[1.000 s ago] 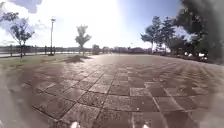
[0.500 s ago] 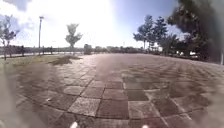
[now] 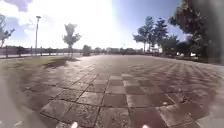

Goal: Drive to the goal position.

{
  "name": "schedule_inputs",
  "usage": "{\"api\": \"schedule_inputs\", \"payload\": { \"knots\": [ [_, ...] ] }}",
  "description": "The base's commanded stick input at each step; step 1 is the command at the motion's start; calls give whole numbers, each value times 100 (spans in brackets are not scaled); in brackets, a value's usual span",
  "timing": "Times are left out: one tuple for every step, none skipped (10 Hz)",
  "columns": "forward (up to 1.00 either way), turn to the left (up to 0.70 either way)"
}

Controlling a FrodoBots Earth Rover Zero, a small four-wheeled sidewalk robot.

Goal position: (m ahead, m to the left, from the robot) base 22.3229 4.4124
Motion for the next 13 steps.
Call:
{"api": "schedule_inputs", "payload": {
  "knots": [
    [100,-40],
    [100,-40],
    [100,-40],
    [100,-33],
    [100,-4],
    [100,0],
    [100,0],
    [100,0],
    [100,0],
    [100,0],
    [100,0],
    [100,0],
    [100,0]
  ]
}}
